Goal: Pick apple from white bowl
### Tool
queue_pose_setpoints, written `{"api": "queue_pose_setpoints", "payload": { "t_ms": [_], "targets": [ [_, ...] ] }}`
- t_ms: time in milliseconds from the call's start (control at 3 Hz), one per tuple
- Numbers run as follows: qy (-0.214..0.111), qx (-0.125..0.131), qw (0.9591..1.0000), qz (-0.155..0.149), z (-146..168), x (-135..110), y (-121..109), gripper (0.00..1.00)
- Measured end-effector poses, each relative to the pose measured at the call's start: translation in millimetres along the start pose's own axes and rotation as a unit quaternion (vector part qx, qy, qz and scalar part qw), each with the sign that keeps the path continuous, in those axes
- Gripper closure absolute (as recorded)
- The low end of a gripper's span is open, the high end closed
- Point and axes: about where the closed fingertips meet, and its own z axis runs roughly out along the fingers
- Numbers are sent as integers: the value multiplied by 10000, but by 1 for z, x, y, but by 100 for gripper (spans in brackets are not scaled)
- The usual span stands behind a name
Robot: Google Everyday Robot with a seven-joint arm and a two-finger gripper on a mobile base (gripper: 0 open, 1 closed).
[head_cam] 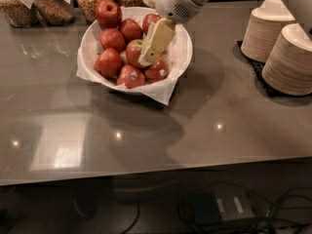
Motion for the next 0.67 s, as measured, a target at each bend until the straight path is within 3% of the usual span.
{"api": "queue_pose_setpoints", "payload": {
  "t_ms": [333,667],
  "targets": [
    [32,-70,10000,33,22,6,-7,23],
    [117,-109,9998,123,38,17,-13,33]
  ]
}}
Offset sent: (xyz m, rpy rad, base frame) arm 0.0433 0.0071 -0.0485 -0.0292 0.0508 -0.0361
